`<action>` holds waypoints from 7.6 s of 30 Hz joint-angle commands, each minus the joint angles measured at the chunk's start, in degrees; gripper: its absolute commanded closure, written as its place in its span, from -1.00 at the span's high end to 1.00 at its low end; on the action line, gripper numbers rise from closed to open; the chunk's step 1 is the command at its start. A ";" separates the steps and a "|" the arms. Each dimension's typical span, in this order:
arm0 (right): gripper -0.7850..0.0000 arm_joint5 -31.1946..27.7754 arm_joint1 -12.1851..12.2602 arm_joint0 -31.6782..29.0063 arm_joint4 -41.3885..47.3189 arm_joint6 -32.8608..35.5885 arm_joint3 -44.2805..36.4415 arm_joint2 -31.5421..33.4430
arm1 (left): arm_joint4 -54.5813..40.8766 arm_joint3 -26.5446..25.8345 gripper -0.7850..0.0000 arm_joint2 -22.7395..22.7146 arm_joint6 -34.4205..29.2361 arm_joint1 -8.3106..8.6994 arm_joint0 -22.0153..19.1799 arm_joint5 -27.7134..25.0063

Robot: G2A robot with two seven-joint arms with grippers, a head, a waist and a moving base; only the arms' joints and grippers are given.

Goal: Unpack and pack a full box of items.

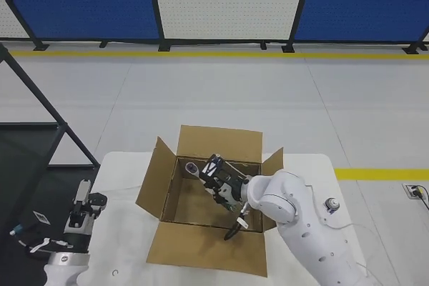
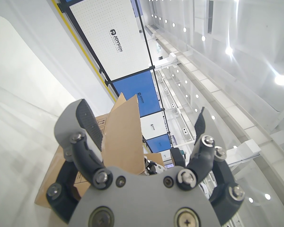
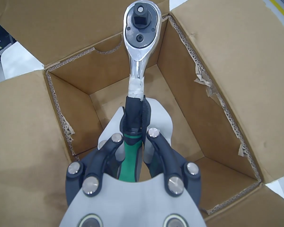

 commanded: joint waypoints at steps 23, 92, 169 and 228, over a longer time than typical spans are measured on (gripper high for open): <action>-1.00 3.50 5.75 -25.42 12.91 0.74 -43.55 32.05 | 2.30 1.30 1.00 4.80 -5.24 0.18 -3.76 1.11; 1.00 10.44 13.91 -41.27 14.93 6.82 -20.91 45.84 | 2.76 2.98 1.00 5.05 -3.90 0.77 -7.18 2.23; -0.62 16.00 16.86 -25.21 30.71 -1.31 -23.99 26.22 | -9.65 -1.24 1.00 -5.28 -29.01 4.87 1.44 -3.74; 1.00 4.00 21.84 -49.86 32.47 7.50 -34.46 52.92 | -18.56 0.63 1.00 -3.35 -20.40 5.28 -1.70 -3.13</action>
